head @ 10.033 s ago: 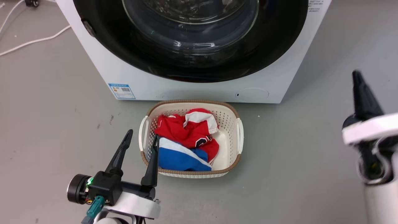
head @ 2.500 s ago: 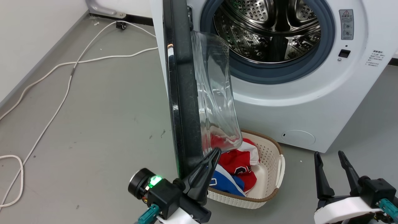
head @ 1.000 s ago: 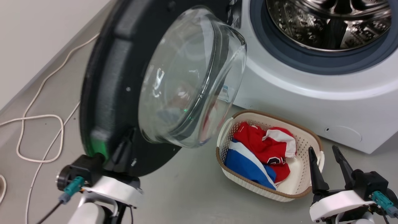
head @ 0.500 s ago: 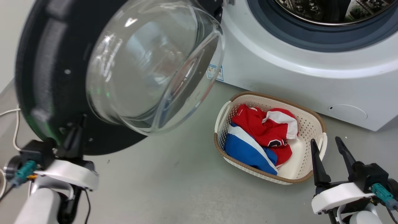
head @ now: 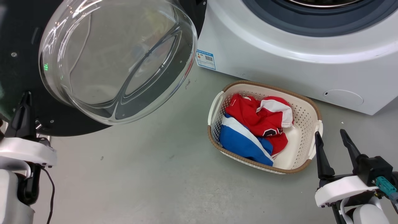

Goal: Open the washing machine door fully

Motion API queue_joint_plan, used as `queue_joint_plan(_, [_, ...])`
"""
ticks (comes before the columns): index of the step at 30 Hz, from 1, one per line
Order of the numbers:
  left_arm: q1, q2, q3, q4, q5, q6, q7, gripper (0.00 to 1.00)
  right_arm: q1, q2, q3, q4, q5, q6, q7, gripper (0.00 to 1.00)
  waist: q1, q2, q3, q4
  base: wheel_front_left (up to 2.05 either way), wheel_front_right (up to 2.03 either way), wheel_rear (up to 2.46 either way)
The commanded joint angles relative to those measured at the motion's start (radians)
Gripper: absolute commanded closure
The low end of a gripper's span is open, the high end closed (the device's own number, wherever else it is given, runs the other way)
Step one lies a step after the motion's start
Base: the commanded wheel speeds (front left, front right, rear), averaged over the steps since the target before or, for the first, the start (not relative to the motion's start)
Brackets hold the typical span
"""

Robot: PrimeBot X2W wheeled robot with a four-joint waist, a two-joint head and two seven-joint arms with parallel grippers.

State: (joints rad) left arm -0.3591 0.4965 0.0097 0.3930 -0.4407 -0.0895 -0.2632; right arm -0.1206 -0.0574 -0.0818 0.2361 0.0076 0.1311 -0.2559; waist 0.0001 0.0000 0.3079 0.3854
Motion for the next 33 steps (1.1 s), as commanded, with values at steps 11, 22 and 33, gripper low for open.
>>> queue_joint_plan(11, [0.048, -0.053, -0.016, -0.045, 0.047, -0.005, -0.002, 1.0, -0.001, 0.006, -0.003, 0.025, 0.025, -0.001, -0.008, 0.0, -0.0001, 0.0, -0.078, -0.01, 0.0, 0.0, 0.0])
queue_joint_plan(22, [0.126, -0.164, -0.084, -0.199, 0.093, 0.008, -0.002, 1.0, 0.029, 0.008, -0.021, 0.008, 0.075, -0.001, -0.009, 0.0, -0.0001, 0.0, -0.206, -0.038, 0.0, 0.0, 0.0])
queue_joint_plan(33, [0.263, -0.276, -0.129, -0.34, 0.157, 0.026, -0.002, 1.0, 0.068, 0.008, 0.02, -0.058, 0.09, -0.001, -0.009, 0.0, -0.0001, 0.0, -0.289, -0.153, 0.0, 0.0, 0.0])
